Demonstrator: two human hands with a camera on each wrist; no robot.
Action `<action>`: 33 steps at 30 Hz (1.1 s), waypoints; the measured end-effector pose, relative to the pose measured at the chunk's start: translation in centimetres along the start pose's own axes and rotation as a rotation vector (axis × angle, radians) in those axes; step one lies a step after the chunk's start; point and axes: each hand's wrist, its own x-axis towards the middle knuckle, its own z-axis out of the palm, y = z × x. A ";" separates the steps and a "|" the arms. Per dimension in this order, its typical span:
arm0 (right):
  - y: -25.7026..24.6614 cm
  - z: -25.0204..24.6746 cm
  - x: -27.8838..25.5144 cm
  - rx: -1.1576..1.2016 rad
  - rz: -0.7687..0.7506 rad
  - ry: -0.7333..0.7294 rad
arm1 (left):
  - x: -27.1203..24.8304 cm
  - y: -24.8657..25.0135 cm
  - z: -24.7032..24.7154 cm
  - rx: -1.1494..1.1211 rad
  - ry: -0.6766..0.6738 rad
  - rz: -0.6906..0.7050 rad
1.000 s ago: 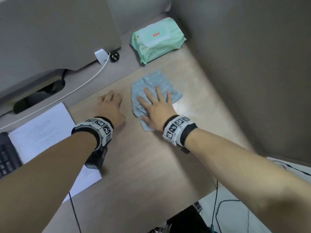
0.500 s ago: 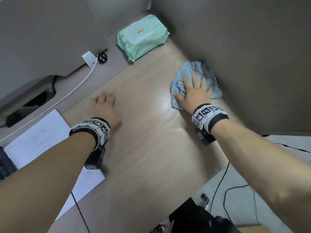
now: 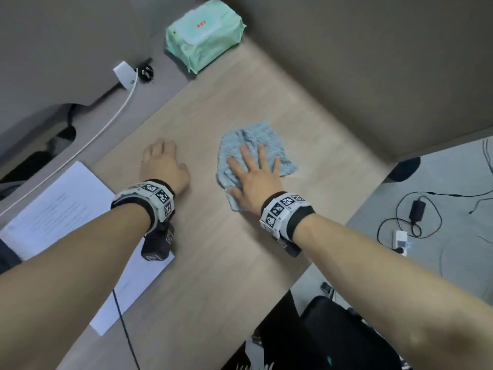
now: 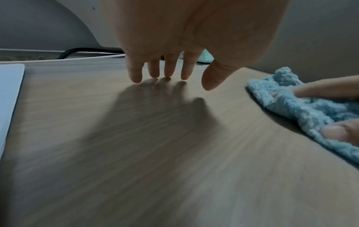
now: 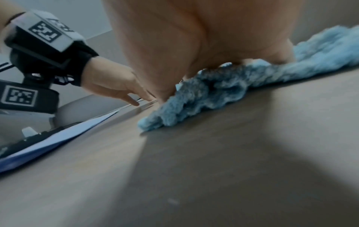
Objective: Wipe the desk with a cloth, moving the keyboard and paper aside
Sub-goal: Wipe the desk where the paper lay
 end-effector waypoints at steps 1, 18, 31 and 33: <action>0.9 0.1 -0.2 0.002 0.008 0.005 | -0.3 0.0 0.2 0.005 0.006 0.016; 7.4 -1.4 1.4 0.170 0.291 0.100 | 0.0 2.3 -0.6 0.111 -0.078 -0.057; 15.9 -0.6 -1.4 0.220 0.681 0.116 | -0.7 8.6 2.7 0.170 -0.128 0.133; 15.3 -2.3 1.7 0.186 0.556 0.132 | -0.7 8.5 2.4 0.160 -0.137 0.137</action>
